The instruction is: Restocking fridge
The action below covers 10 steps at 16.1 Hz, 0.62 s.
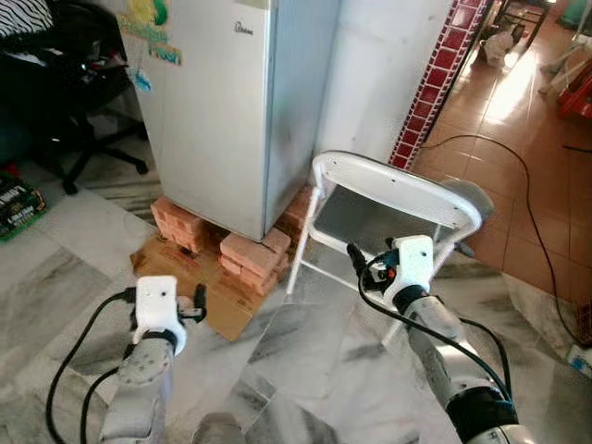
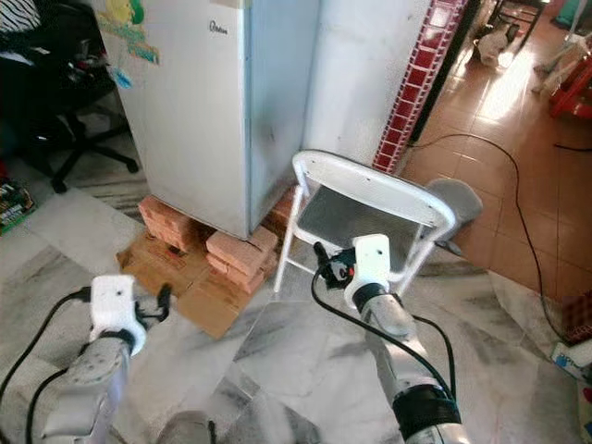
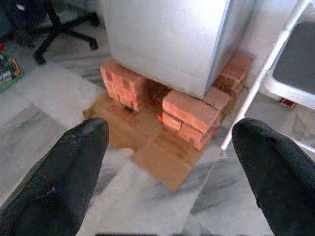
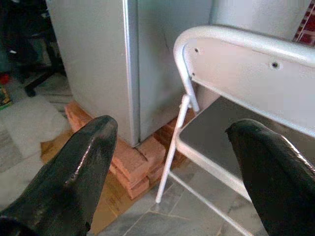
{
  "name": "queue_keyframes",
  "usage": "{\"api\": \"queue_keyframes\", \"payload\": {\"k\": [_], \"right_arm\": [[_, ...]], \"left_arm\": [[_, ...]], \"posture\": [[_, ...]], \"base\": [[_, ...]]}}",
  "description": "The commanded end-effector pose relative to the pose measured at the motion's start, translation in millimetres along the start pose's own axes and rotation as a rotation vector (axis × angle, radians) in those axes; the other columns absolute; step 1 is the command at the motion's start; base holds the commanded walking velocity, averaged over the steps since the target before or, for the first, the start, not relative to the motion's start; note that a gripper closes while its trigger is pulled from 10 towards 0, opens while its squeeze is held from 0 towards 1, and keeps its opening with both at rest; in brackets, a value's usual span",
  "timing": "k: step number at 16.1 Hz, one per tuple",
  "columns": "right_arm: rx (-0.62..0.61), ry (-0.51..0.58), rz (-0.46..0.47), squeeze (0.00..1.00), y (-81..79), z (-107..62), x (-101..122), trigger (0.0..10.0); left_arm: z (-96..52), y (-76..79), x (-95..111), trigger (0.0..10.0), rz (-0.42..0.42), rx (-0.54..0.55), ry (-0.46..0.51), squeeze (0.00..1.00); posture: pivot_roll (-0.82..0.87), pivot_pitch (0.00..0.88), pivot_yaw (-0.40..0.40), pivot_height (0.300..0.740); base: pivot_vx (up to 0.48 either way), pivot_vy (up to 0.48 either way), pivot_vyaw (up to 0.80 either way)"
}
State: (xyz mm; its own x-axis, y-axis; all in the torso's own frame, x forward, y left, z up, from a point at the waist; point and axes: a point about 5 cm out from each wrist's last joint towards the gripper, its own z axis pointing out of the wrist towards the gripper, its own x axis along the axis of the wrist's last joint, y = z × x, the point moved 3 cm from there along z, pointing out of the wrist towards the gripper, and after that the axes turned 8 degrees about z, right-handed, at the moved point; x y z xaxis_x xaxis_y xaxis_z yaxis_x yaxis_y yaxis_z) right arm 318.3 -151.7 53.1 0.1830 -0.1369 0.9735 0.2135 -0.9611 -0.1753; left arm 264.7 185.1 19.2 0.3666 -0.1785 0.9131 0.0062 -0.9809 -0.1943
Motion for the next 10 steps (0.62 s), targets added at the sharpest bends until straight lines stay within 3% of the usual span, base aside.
{"api": "queue_keyframes", "payload": {"k": [1,3,7,8,10], "right_arm": [[-0.008,0.02,-0.01,0.0,-2.5,0.5,3,10.0],[-0.04,0.024,-0.014,0.0,2.4,-0.4,2,10.0],[-0.052,0.043,-0.047,0.0,4.1,-1.2,7,10.0],[-0.057,0.037,-0.044,0.0,6.0,-3.6,5,10.0],[-0.046,0.032,-0.036,0.0,5.0,-7.2,2,10.0]], "left_arm": [[0.5,-2.7,-2,10.0,0.023,0.0,-0.001,0.0],[1.5,0.5,-1,10.0,0.017,-0.022,0.012,0.0],[0.5,5.1,14,10.0,0.013,-0.051,0.069,0.0],[-1.3,7.1,9,10.0,-0.002,-0.05,0.055,0.0],[-3.5,11.2,2,10.0,-0.008,-0.056,0.036,0.0]], "posture": [[0.16,0.0,-0.043,0.74],[0.15,0.0,-0.044,0.74],[0.15,0.025,-0.052,0.74],[0.14,0.028,-0.056,0.74],[0.13,0.021,-0.055,0.74]], "base": [[0.0,0.48,0.0],[0.0,0.48,-0.32],[0.0,0.48,-0.8],[0.0,0.48,-0.8],[0.0,0.48,0.0]]}}
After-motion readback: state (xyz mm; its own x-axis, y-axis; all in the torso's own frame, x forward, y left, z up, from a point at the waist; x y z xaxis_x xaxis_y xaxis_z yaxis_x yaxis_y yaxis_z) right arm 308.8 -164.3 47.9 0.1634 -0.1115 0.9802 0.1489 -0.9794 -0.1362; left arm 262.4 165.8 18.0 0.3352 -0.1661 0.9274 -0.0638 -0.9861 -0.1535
